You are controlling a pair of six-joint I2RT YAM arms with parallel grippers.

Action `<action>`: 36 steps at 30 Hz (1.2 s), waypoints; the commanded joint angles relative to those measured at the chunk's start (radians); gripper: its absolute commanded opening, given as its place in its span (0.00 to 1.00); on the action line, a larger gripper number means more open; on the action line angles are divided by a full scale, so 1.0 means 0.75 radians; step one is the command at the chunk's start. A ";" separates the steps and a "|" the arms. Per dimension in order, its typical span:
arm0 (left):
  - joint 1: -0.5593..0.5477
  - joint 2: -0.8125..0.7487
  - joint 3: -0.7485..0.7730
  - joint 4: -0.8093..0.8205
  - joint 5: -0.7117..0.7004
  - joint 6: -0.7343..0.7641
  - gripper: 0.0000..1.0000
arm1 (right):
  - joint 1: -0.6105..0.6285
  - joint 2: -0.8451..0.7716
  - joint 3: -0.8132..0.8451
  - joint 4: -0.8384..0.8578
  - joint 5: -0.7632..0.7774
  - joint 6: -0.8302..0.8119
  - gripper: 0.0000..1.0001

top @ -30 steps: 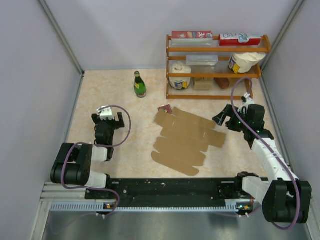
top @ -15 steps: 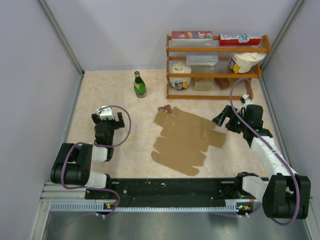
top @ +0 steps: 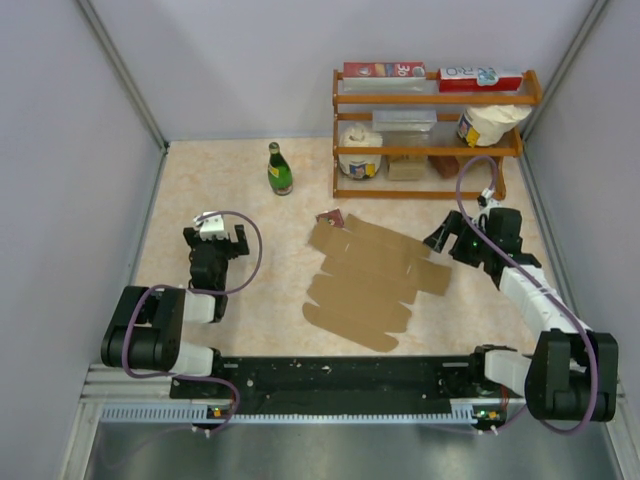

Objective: Fold the paper box

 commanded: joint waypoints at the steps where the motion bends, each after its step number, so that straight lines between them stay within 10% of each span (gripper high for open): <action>1: 0.004 0.004 0.028 0.077 -0.004 -0.008 0.99 | 0.003 0.027 0.078 0.068 0.012 0.002 0.89; 36: 0.004 0.004 0.028 0.079 -0.008 -0.006 0.99 | -0.038 0.303 0.217 0.159 0.203 0.237 0.97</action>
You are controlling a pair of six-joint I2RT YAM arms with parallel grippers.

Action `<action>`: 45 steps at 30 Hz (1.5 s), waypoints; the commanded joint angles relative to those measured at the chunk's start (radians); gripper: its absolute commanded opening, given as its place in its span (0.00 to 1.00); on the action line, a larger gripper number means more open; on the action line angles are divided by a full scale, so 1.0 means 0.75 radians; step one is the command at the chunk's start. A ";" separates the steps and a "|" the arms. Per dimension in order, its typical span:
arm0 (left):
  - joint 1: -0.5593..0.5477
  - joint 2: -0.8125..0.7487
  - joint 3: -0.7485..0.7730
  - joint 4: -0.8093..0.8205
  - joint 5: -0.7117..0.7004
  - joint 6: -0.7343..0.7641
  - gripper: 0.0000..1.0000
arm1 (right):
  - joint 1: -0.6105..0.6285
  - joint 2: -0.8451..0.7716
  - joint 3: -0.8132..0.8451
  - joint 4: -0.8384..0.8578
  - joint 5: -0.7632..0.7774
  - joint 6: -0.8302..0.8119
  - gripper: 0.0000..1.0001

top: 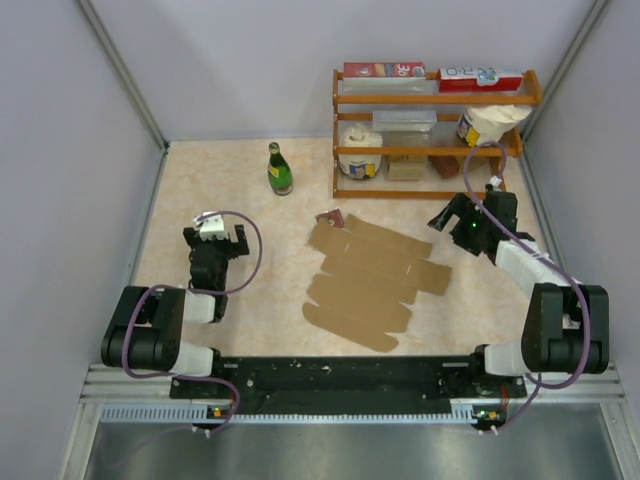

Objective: Fold the paper box

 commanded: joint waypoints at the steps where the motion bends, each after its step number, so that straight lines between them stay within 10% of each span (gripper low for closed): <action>1: 0.004 0.004 0.028 0.079 -0.006 -0.006 0.99 | -0.017 -0.025 0.033 0.079 0.034 0.041 0.96; 45: 0.004 0.006 0.028 0.081 -0.006 -0.006 0.99 | -0.017 -0.485 -0.188 -0.064 0.281 -0.045 0.99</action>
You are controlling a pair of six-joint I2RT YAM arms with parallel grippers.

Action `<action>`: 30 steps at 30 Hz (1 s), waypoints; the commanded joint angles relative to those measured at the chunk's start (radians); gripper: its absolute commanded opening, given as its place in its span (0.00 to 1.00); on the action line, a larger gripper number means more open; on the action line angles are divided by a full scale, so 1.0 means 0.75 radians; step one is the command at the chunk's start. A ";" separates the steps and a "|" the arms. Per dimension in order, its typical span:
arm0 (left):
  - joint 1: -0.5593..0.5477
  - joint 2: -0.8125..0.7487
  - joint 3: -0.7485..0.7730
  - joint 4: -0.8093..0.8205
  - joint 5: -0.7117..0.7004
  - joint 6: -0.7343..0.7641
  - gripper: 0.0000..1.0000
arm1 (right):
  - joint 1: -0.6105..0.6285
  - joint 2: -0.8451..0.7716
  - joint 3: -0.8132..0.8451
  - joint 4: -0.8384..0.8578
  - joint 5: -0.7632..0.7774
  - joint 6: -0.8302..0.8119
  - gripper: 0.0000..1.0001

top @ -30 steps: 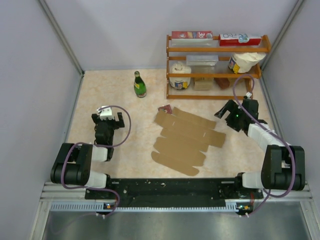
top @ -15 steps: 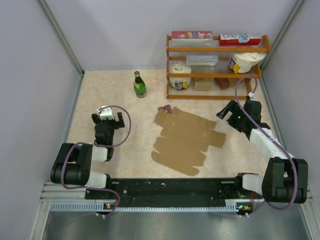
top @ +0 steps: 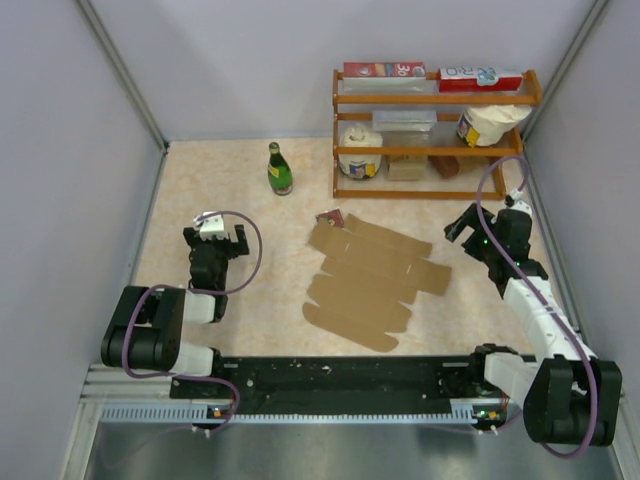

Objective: Fold the paper box

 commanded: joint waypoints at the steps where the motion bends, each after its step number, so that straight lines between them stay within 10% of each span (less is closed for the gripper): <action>1: 0.004 0.006 0.028 0.083 -0.006 -0.006 0.99 | -0.013 -0.003 0.017 -0.018 0.031 -0.023 0.99; 18: -0.020 -0.020 0.050 0.042 -0.016 0.025 0.99 | -0.013 -0.001 -0.015 0.011 -0.068 0.030 0.97; 24: -0.068 -0.255 0.383 -0.840 -0.229 -0.238 0.98 | -0.013 -0.044 -0.065 0.048 -0.045 0.028 0.96; 30: -0.082 -0.298 0.588 -1.291 -0.064 -0.498 0.91 | -0.013 -0.042 -0.065 0.094 0.004 -0.001 0.95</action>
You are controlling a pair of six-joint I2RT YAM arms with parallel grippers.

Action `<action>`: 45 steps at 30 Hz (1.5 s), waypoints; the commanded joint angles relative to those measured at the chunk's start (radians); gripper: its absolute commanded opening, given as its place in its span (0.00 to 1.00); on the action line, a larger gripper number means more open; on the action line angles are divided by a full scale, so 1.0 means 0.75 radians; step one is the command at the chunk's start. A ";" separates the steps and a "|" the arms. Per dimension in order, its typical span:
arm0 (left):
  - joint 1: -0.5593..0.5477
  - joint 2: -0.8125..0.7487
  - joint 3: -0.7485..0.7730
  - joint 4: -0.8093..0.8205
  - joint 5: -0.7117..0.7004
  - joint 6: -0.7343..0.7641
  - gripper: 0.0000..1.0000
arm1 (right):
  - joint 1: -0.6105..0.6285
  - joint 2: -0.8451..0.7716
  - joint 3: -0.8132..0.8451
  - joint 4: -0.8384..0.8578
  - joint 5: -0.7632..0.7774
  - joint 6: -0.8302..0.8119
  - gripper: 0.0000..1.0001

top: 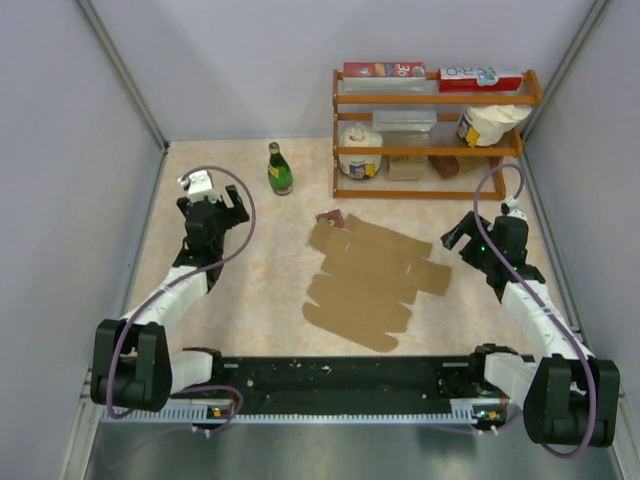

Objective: Fold the paper box

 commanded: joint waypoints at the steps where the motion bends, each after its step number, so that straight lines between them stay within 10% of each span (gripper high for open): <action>1: -0.014 -0.042 0.135 -0.484 0.087 -0.262 0.91 | -0.013 -0.026 0.007 0.133 0.035 -0.021 0.95; 22: -0.212 -0.144 0.292 -0.820 0.497 -0.274 0.89 | -0.009 0.642 0.364 0.447 -0.599 -0.346 0.88; 37: -0.791 0.083 0.247 -0.642 0.419 -0.352 0.70 | 0.050 0.763 0.424 0.099 -0.349 -0.391 0.80; 45: -0.873 0.273 0.302 -0.542 0.437 -0.438 0.65 | 0.050 0.822 0.416 0.062 -0.406 -0.317 0.68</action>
